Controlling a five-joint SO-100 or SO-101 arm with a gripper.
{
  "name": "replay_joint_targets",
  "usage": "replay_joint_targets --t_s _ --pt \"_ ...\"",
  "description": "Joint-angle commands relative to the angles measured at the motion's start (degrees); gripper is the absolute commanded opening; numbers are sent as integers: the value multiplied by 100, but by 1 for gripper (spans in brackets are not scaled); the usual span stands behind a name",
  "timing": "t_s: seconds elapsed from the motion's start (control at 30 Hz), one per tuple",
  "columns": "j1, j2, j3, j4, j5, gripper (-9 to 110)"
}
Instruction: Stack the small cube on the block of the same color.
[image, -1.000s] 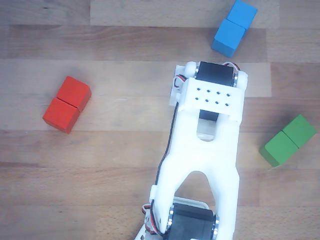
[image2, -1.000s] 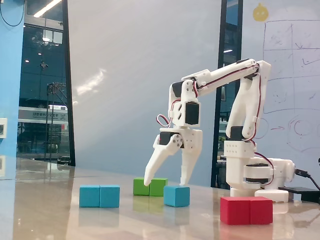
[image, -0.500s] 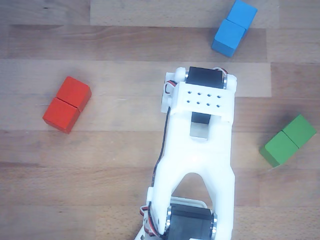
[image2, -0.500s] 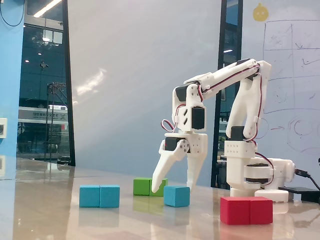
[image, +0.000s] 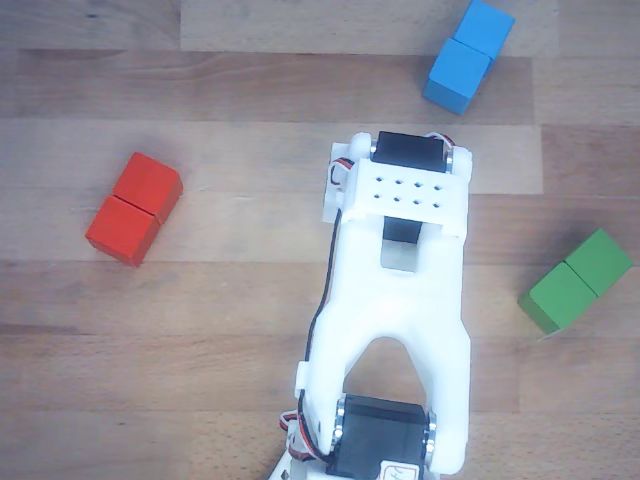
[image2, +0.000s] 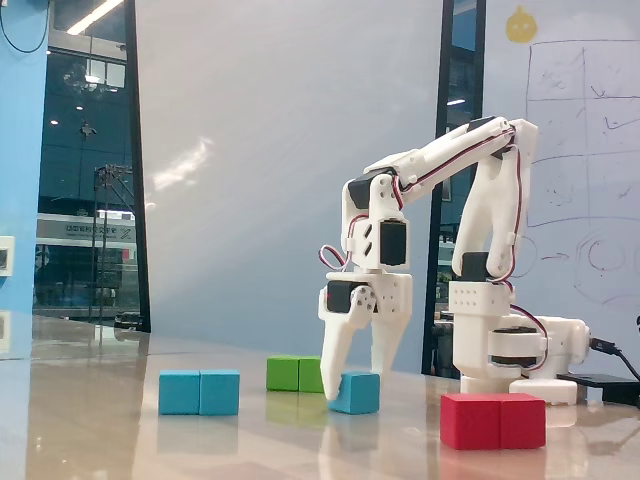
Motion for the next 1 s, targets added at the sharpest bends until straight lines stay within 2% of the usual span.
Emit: replay_joint_targets --t_s 0.0,0.33,0.97 --pt "-44 18 -26 -70 9 17" --pt "-35 0 -70 -88 53 10" --pt "-18 457 -589 211 -18 11"
